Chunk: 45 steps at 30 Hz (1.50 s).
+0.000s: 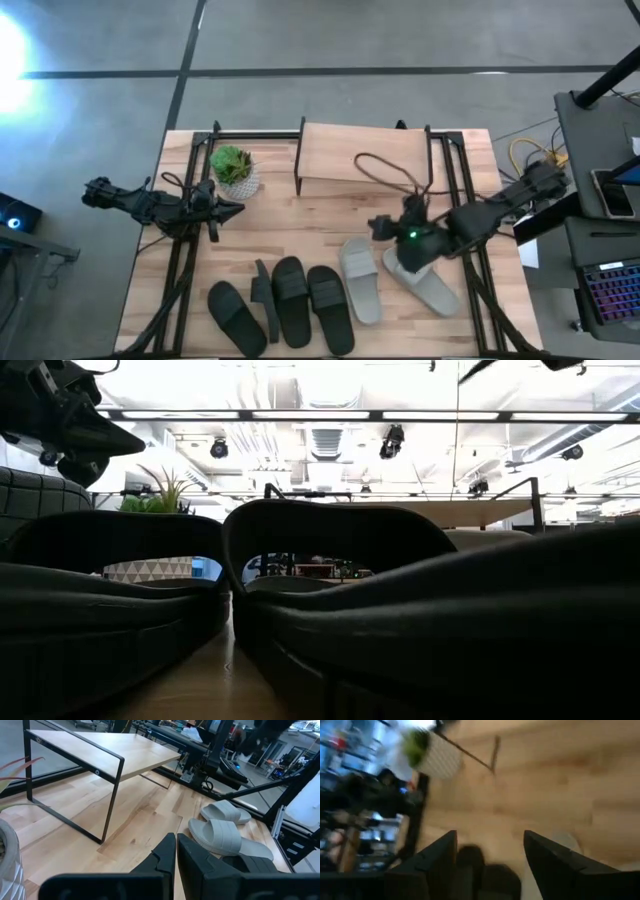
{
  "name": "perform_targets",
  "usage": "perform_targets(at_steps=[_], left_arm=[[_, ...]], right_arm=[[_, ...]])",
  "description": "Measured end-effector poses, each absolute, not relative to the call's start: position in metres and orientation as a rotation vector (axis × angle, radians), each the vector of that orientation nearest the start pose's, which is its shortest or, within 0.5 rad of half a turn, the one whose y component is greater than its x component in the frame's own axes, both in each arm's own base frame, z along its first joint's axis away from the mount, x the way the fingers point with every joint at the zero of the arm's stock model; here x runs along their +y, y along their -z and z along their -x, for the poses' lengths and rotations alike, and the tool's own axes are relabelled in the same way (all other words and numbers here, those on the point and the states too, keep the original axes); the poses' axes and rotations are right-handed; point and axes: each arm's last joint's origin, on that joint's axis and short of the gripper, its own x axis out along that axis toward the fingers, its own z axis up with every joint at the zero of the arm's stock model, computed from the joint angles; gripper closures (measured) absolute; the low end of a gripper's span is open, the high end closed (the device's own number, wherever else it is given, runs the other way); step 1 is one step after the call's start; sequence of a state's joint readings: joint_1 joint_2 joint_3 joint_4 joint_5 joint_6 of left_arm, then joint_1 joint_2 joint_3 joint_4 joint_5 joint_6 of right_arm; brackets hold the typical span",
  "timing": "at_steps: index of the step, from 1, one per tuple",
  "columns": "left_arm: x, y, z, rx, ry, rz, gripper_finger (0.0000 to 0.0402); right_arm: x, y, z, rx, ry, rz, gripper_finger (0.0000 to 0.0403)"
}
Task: Pick and place slides into the shelf
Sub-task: Put the gray slipper on the shelf
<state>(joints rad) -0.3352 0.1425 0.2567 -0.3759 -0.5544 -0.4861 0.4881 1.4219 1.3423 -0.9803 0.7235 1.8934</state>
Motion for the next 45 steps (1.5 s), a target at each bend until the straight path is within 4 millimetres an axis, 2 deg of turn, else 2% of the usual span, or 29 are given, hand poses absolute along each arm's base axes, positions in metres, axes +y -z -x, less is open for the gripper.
perform_targets(at_steps=[3,12,20,26,32,37,41,45], left_arm=[[-0.013,-0.205,-0.085,0.178,-0.27,0.369,0.04],[-0.014,-0.206,-0.085,0.169,-0.27,0.371,0.04],[-0.013,-0.219,-0.088,0.025,-0.283,0.453,0.04],[-0.014,-0.232,-0.092,-0.091,-0.291,0.448,0.04],[-0.015,-0.229,-0.094,-0.057,-0.292,0.423,0.04],[-0.014,-0.235,-0.094,-0.117,-0.283,0.458,0.04],[-0.014,-0.241,-0.093,-0.17,-0.267,0.491,0.04],[-0.014,-0.245,-0.093,-0.222,-0.245,0.629,0.04]], right_arm=[[0.119,-0.321,-0.258,0.386,0.886,-1.164,0.0156],[0.125,-0.326,-0.263,0.432,0.849,-1.197,0.0144],[0.132,-0.324,-0.274,0.477,0.747,-1.141,0.0153],[0.135,-0.323,-0.283,0.527,0.7,-1.015,0.0154],[0.132,-0.333,-0.279,0.544,0.679,-0.963,0.0154],[0.126,-0.325,-0.262,0.698,0.828,-1.017,0.0154],[0.126,-0.324,-0.258,0.703,0.866,-1.037,0.0154],[0.126,-0.324,-0.258,0.706,0.859,-1.01,0.0154]])
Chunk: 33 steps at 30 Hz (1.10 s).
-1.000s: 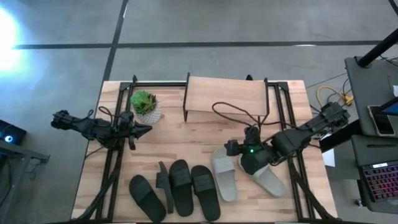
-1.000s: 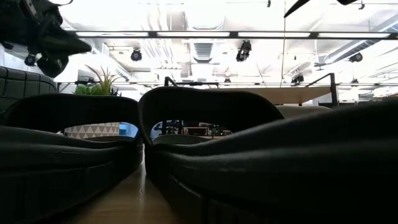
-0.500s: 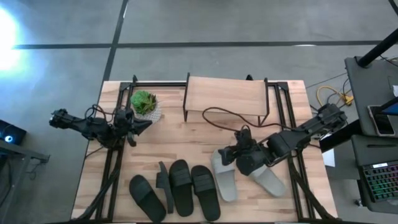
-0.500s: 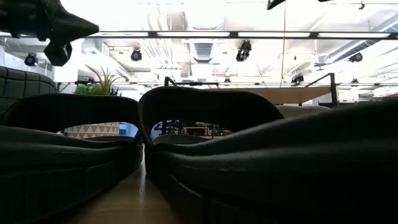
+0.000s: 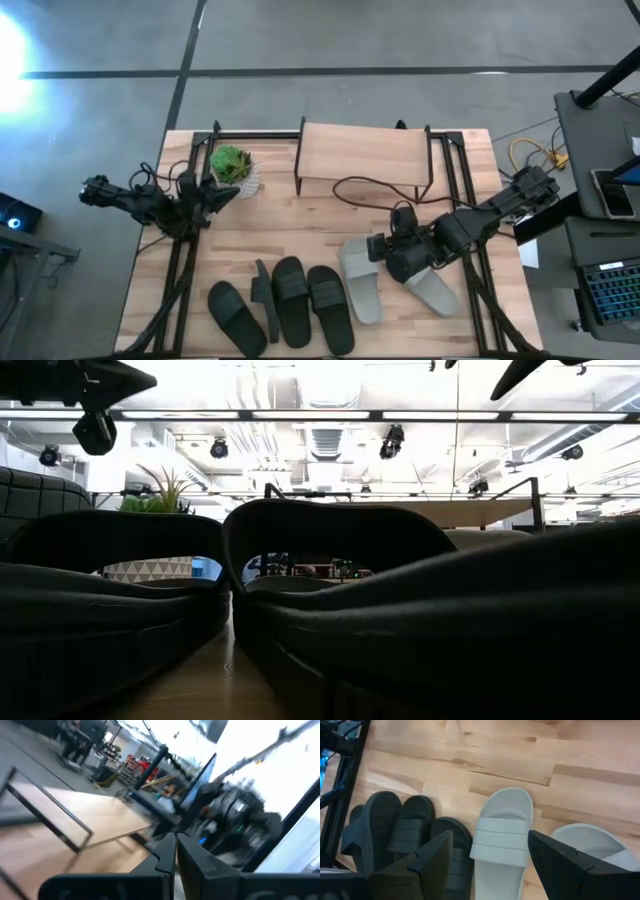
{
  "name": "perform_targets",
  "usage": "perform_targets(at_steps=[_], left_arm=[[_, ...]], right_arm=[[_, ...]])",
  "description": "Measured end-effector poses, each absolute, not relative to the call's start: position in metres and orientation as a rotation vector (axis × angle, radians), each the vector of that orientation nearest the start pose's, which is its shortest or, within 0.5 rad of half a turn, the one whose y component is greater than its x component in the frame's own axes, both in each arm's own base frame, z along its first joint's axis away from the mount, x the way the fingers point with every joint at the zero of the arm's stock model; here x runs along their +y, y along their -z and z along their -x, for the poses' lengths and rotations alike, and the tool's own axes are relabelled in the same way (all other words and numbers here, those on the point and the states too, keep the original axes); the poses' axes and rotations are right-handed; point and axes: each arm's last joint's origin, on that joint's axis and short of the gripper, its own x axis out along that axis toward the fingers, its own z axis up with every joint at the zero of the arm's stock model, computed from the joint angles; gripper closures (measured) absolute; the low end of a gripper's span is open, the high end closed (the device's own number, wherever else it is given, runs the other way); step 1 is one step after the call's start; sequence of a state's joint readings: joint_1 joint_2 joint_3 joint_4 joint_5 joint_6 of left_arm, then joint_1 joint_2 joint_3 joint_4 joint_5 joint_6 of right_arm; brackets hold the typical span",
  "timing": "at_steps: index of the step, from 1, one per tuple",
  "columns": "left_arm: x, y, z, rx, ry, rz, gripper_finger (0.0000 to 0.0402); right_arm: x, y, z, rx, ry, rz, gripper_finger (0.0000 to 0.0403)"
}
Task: Pick and place slides into the shelf
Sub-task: Put the gray slipper on the shelf
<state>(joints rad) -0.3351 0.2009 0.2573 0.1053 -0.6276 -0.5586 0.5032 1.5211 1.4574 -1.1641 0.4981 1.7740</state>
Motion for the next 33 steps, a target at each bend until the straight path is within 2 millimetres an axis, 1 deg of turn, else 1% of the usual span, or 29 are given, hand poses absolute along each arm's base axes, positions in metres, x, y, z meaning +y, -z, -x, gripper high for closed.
perform_targets(at_steps=[5,7,10,13,17,19,21,24,27,30,33], left_arm=[[-0.013,-0.244,-0.093,-0.214,-0.312,0.531,0.04],[-0.013,-0.246,-0.093,-0.238,-0.304,0.548,0.04],[-0.014,-0.252,-0.092,-0.282,-0.24,0.56,0.04],[-0.014,-0.255,-0.091,-0.311,-0.241,0.564,0.04],[-0.013,-0.256,-0.091,-0.312,-0.245,0.535,0.04],[-0.014,-0.256,-0.094,-0.291,-0.25,0.471,0.04],[-0.017,-0.253,-0.098,-0.244,-0.245,0.389,0.04],[-0.02,-0.253,-0.107,-0.19,-0.226,0.348,0.04],[-0.025,-0.253,-0.118,-0.116,-0.207,0.321,0.04],[-0.027,-0.254,-0.125,-0.043,-0.213,0.292,0.04],[-0.029,-0.255,-0.129,0.016,-0.221,0.32,0.04]], right_arm=[[0.121,-0.324,-0.26,0.683,0.879,-1.006,0.0154],[0.119,-0.324,-0.261,0.682,0.885,-0.999,0.0154],[0.115,-0.325,-0.262,0.681,0.878,-0.967,0.0154],[0.112,-0.325,-0.264,0.683,0.883,-0.954,0.0154],[0.11,-0.325,-0.265,0.674,0.886,-0.968,0.0154],[0.111,-0.326,-0.267,0.683,0.859,-0.96,0.0154],[0.114,-0.327,-0.27,0.727,0.781,-0.95,0.0154],[0.121,-0.327,-0.276,0.828,0.644,-0.971,0.0154],[0.127,-0.321,-0.278,0.935,0.61,-1.045,0.0154],[0.136,-0.31,-0.273,1.06,0.684,-1.108,0.0154],[0.147,-0.299,-0.265,1.097,0.829,-1.18,0.0154]])
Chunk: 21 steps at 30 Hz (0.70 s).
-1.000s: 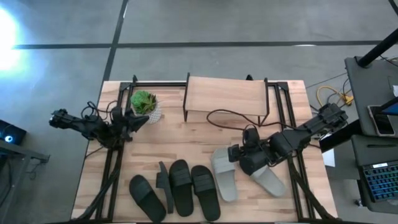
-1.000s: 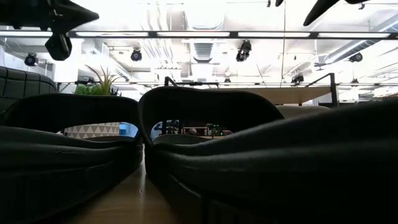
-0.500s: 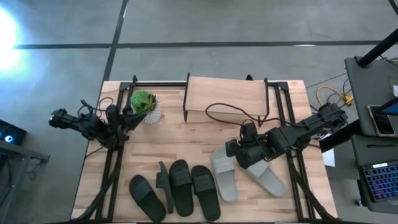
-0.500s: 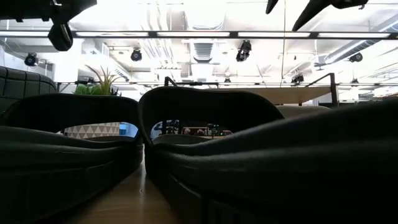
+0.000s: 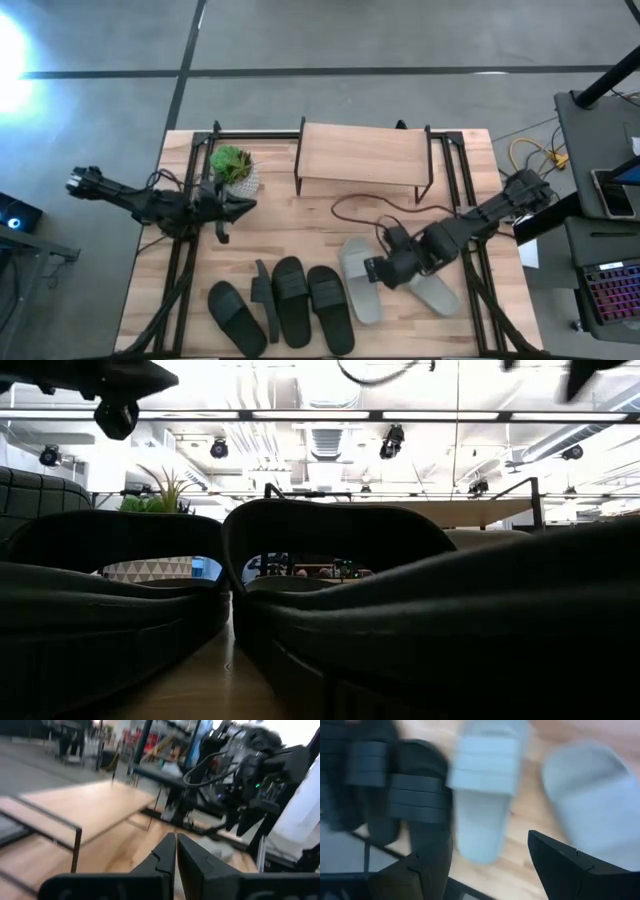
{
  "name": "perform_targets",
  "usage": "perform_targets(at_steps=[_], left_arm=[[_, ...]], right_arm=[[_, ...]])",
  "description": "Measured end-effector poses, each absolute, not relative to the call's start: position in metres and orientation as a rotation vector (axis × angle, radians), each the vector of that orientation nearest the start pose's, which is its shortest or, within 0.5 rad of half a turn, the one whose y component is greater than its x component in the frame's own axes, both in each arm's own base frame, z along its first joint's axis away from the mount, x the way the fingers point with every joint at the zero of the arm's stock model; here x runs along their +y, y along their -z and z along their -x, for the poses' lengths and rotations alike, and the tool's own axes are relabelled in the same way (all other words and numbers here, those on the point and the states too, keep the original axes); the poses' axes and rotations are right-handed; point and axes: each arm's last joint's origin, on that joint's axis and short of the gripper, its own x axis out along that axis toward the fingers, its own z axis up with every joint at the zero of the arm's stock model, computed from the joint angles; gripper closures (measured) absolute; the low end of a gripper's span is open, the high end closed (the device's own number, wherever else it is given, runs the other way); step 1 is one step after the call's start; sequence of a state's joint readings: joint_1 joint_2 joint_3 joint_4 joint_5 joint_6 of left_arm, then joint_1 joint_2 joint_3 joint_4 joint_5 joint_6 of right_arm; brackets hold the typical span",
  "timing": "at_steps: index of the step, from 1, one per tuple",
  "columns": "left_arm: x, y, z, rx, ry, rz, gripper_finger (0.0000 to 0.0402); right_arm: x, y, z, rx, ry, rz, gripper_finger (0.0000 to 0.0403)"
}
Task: Pick and place slides into the shelf
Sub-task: Put the gray slipper on the shelf
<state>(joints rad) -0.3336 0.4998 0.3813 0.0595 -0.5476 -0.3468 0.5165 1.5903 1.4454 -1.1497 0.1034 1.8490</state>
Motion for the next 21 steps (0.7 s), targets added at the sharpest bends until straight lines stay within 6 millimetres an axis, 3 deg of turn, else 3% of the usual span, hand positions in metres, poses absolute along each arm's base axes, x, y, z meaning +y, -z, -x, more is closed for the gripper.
perform_targets(at_steps=[5,10,15,21], left_arm=[[-0.032,-0.243,-0.136,0.135,-0.208,0.346,0.04],[-0.033,-0.235,-0.141,0.207,-0.2,0.374,0.04],[-0.031,-0.231,-0.145,0.239,-0.2,0.416,0.04],[-0.031,-0.235,-0.142,0.262,-0.148,0.301,0.04]], right_arm=[[0.168,-0.282,-0.243,1.017,1.064,-1.366,0.0154],[0.176,-0.272,-0.237,1.007,1.087,-1.386,0.0154],[0.174,-0.255,-0.243,0.955,1.153,-1.277,0.0154],[0.169,-0.247,-0.266,0.914,1.008,-1.156,0.0154]])
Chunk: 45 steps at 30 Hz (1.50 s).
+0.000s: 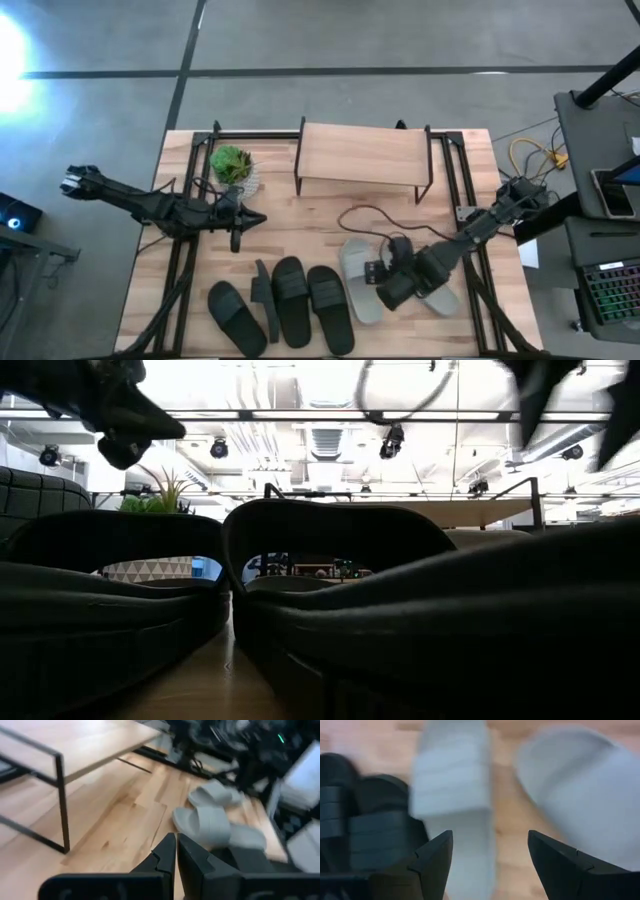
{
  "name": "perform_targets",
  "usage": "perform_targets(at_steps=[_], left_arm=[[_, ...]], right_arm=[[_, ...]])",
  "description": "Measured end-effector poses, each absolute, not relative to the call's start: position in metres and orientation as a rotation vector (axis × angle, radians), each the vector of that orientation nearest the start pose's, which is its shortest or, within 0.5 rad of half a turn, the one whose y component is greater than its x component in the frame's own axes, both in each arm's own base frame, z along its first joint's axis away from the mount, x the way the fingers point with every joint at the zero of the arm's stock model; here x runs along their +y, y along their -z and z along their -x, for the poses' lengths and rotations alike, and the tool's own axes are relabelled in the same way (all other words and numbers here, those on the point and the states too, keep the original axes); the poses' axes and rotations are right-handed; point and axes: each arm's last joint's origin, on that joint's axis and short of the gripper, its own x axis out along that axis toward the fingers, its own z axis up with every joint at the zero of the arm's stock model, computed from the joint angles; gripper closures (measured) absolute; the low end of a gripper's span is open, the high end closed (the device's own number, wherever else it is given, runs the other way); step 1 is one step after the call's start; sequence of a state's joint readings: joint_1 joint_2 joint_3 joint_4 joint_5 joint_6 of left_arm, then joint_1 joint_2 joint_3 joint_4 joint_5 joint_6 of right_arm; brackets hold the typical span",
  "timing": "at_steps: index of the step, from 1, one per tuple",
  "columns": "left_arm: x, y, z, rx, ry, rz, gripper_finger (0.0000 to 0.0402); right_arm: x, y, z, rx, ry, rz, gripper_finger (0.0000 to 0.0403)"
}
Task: Pick and place slides into the shelf
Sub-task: Put the gray slipper on the shelf
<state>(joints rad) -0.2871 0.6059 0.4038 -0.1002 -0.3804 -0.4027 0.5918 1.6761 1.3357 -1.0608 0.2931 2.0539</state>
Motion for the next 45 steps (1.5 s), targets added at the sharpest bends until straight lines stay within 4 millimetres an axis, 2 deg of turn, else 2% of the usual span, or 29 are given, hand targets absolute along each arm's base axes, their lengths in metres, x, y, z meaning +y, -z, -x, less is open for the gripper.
perform_targets(at_steps=[6,10,14,19,22,26,30,35,37,42,45], left_arm=[[-0.031,-0.268,-0.132,0.406,-0.038,0.115,0.04],[-0.031,-0.307,-0.127,0.349,0.035,0.064,0.04],[-0.032,-0.336,-0.116,0.36,0.202,0.08,0.04],[-0.029,-0.335,-0.105,0.784,0.081,0.181,0.04],[-0.032,-0.343,-0.109,0.919,0.045,0.181,0.04],[-0.042,-0.358,-0.115,0.938,0.125,0.108,0.04],[-0.051,-0.365,-0.118,0.927,0.207,0.035,0.04],[-0.058,-0.365,-0.122,0.916,0.241,0.02,0.04],[-0.059,-0.363,-0.124,0.905,0.233,0.012,0.04],[-0.055,-0.361,-0.125,0.868,0.125,-0.021,0.04],[-0.053,-0.36,-0.126,0.844,0.039,-0.025,0.04]], right_arm=[[0.155,-0.249,-0.301,0.835,0.726,-1.131,0.0154],[0.144,-0.267,-0.323,0.619,0.539,-1.06,0.0159],[0.13,-0.282,-0.339,0.532,0.438,-0.992,0.0163],[0.109,-0.289,-0.341,0.545,0.532,-0.984,0.0163],[0.106,-0.291,-0.342,0.557,0.522,-0.965,0.0163],[0.11,-0.3,-0.346,0.606,0.394,-0.992,0.0163],[0.117,-0.298,-0.341,0.731,0.376,-0.978,0.0163],[0.13,-0.314,-0.345,0.605,0.256,-1.099,0.0163],[0.131,-0.314,-0.342,0.607,0.311,-1.149,0.0163],[0.134,-0.287,-0.308,0.753,0.785,-1.277,0.0164],[0.144,-0.28,-0.285,0.799,0.976,-1.296,0.0165]])
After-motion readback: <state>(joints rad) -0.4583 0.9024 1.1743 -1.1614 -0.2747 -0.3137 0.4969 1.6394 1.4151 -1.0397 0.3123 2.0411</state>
